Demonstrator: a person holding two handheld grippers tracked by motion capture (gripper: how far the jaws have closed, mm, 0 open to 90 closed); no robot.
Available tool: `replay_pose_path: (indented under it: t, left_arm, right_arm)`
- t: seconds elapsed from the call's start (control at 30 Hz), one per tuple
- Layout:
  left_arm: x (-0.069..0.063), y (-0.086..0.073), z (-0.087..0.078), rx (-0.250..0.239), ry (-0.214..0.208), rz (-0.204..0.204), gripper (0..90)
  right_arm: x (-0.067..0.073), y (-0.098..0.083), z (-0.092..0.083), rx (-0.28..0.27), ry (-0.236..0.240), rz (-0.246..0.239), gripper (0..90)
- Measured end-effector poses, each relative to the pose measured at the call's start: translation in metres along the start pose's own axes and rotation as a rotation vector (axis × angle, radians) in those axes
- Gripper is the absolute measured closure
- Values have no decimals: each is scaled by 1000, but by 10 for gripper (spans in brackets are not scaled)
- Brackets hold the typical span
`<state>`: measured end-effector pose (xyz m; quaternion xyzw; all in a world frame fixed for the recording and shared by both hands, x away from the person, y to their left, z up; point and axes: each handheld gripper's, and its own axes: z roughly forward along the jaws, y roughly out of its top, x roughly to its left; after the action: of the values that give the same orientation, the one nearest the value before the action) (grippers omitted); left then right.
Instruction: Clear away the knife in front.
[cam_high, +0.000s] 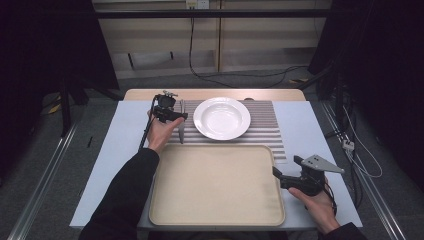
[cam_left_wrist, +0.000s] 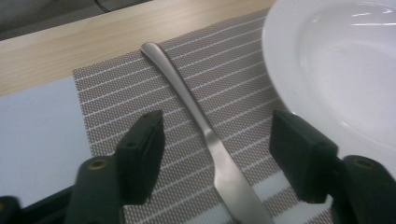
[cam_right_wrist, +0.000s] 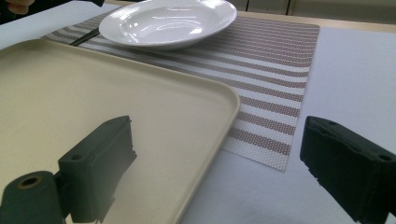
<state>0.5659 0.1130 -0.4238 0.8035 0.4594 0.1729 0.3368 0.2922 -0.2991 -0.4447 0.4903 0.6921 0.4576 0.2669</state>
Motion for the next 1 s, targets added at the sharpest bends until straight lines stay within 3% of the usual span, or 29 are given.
replay_pose_path:
  t: [0.17,0.33,0.47,0.5,0.63,0.8,0.83,0.87,1.0]
  left_arm:
    - [6,3,14,22,7,-23,468]
    - [7,4,29,56,21,-20,538]
    - [7,7,33,41,38,-45,569]
    - [7,9,36,67,43,-36,585]
    - [6,11,39,73,43,-25,633]
    - [2,12,44,84,38,-30,694]
    - [3,10,48,113,38,-41,695]
    - [3,9,49,101,43,-59,694]
    - [4,11,49,107,44,-59,729]
  right_arm:
    - [0,0,1,1,7,1,96]
    - [-1,0,1,4,9,6,95]
    - [-1,-1,1,3,12,6,95]
    - [-1,-1,1,3,13,6,95]
    - [-1,0,1,0,19,6,95]
    - [0,-1,1,0,18,5,95]
    - [-1,-1,0,0,17,5,95]
    - [-1,-1,1,0,17,8,95]
    - [-1,-1,1,3,17,7,95]
